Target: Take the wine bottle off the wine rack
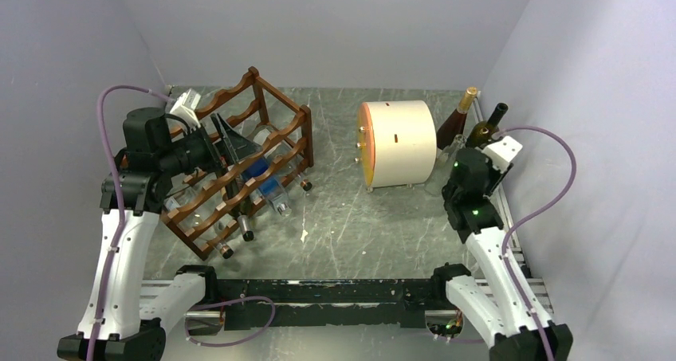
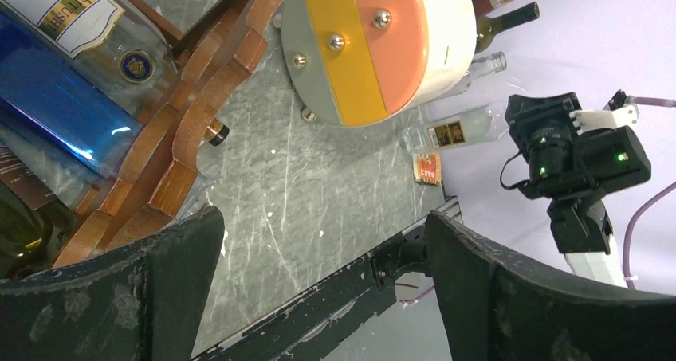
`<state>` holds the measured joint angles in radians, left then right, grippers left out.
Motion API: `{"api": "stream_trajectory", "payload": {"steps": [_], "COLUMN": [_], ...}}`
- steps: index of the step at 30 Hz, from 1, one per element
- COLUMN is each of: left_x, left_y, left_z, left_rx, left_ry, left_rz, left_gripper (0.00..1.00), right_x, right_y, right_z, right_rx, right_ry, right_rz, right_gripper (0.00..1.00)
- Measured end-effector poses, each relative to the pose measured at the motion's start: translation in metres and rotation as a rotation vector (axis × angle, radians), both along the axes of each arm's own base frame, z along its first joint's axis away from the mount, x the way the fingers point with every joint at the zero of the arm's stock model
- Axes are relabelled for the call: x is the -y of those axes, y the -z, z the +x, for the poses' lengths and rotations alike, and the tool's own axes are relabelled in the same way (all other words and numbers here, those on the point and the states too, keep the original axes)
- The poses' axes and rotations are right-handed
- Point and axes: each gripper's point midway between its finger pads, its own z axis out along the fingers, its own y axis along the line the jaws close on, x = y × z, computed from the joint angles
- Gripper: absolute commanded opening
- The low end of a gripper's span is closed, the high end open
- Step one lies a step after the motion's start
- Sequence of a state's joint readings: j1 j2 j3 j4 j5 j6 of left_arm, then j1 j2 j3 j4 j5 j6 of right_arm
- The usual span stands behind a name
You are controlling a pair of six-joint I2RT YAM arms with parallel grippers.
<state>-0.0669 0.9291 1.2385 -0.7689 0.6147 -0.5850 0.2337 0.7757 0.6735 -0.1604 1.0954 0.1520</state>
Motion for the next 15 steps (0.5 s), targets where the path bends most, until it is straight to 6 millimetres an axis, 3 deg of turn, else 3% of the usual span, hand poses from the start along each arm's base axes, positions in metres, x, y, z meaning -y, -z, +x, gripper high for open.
{"api": "stream_trajectory", "payload": {"steps": [5,15], "left_x": [-0.001,-0.001], "left_y": [-0.003,-0.003], "left_z": [-0.005,-0.009], "left_rx": [0.002,-0.001], "left_ry": [0.002,0.001], "left_rz": [0.004,0.005], "left_gripper": [0.99,0.99], "right_x": [0.032,0.031], "right_y": [0.003,-0.001], "right_z": [0.01,0.054], "right_rx": [0.028,0.085], "right_ry": [0.059,-0.04], "right_rz": [0.043,0.045], "right_gripper": [0.0,0.0]}}
